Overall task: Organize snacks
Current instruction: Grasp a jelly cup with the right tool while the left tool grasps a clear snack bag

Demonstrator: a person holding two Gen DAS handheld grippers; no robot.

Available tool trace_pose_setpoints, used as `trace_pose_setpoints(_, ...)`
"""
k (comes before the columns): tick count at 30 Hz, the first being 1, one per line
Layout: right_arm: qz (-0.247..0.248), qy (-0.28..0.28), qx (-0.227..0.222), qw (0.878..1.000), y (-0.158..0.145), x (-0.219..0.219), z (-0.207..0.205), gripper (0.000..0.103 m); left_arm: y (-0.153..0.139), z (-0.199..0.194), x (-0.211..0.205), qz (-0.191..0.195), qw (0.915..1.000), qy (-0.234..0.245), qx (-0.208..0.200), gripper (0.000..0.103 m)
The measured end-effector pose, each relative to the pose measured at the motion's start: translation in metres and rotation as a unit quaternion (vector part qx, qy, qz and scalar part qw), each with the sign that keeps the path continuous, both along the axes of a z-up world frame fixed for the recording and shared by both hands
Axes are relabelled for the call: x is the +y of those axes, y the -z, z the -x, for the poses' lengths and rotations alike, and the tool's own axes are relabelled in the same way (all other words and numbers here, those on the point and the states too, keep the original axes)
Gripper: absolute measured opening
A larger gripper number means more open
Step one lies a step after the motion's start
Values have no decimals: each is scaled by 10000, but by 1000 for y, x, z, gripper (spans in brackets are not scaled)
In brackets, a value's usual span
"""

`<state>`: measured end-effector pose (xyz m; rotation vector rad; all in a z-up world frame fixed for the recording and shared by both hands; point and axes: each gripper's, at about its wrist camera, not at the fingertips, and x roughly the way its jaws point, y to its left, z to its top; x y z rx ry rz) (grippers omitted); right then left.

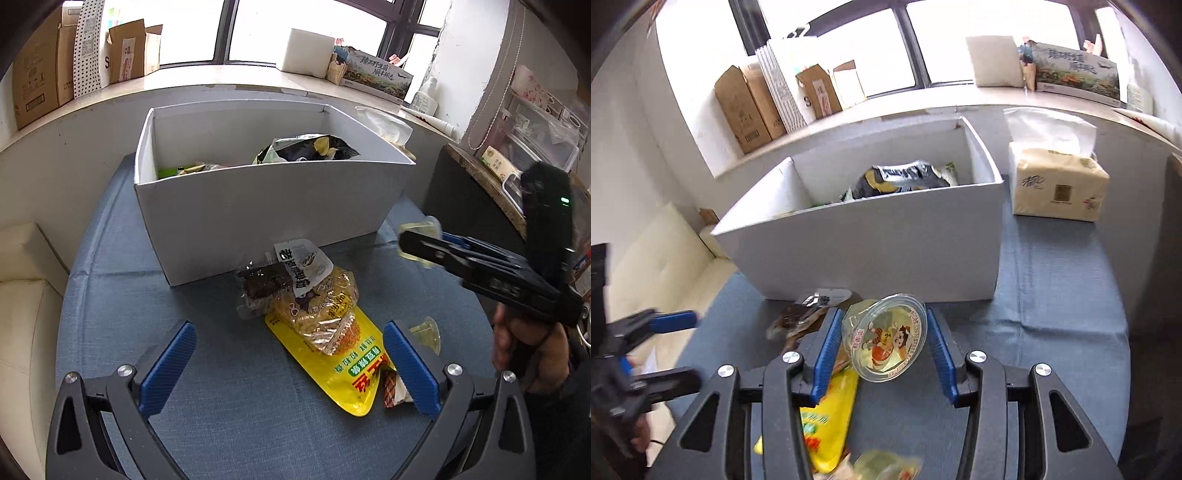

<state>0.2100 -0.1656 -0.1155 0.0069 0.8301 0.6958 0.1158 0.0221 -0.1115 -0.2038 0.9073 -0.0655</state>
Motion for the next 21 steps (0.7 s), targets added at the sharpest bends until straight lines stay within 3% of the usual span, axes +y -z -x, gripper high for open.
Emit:
trace_pose_setpoints(2, -179, 29, 9, 9998, -7, -11, 14, 51, 9, -14, -4, -7, 10000, -18, 61, 103)
trace_pose_setpoints(4, -195, 62, -78, 9998, -12, -18, 26, 51, 20, -30, -4, 246, 9994, -76, 241, 103)
trace_pose_setpoints(8, -368, 94, -5, 9993, -18, -29, 38, 51, 42, -54, 2, 383, 9954, -670, 573, 103)
trace_pose_setpoints(14, -392, 196, 66, 9990, -14, -39, 37, 51, 58, -72, 1, 557, 9936, -814, 550, 102)
trace_pose_setpoints(15, -379, 221, 74, 9990, -12, -40, 36, 51, 60, -74, 2, 634, 9930, -825, 556, 98)
trace_pose_setpoints(16, -393, 228, 101, 9989, -12, -40, 36, 51, 63, -75, 5, 722, 9922, -846, 568, 86)
trace_pose_setpoints(18, -466, 220, 140, 9986, -11, -42, 36, 50, 62, -74, 7, 657, 9922, -898, 555, 76)
trace_pose_setpoints(21, -464, 236, 127, 9986, -11, -42, 38, 50, 61, -69, 13, 839, 9913, -870, 528, 72)
